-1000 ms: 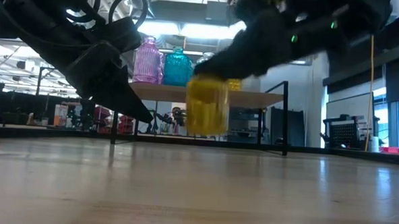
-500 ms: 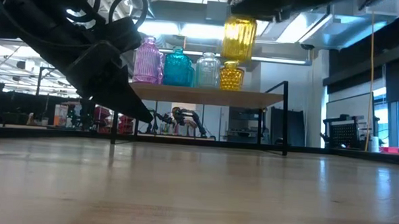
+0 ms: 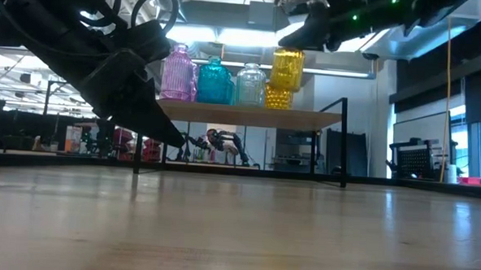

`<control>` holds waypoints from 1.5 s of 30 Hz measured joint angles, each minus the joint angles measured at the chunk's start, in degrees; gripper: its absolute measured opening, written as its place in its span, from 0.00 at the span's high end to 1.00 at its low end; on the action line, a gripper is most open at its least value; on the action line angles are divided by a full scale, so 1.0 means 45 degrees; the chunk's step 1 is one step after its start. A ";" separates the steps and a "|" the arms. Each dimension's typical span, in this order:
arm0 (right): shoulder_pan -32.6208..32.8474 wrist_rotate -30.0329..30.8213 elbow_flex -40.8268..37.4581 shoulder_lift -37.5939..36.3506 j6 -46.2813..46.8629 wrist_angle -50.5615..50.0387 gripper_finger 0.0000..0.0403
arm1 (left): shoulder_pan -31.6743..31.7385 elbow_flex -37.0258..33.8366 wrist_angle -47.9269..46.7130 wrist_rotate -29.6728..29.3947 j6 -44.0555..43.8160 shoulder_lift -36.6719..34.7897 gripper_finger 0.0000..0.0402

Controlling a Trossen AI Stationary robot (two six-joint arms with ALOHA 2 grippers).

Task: Sort vases onto shelf
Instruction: Put the yellow flower vase on the shelf aligned with the other yellow flower vase

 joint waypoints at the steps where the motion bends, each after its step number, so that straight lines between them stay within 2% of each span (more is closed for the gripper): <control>1: -0.0150 -0.0105 0.0000 0.0043 0.0011 0.0000 0.67 | 0.0000 0.0000 -0.0002 0.0000 0.0000 0.0001 0.65; 8: -0.0841 -0.0884 0.0000 0.0569 0.0026 0.0257 0.66 | 0.0000 0.0000 -0.0002 -0.0005 0.0005 0.0001 0.65; 34: -0.0828 -0.0747 0.0000 0.0943 -0.0920 0.0383 0.66 | 0.0000 0.0000 -0.0007 -0.0010 0.0010 0.0002 0.65; 38: -0.0828 -0.0027 0.0000 0.0943 -0.0810 0.0449 0.66 | 0.0000 0.0000 -0.0007 -0.0010 0.0006 0.0003 0.65; 45: -0.0833 0.0015 0.0000 0.0943 -0.0804 0.0456 0.66 | 0.0000 0.0000 -0.0002 -0.0010 0.0009 -0.0001 0.65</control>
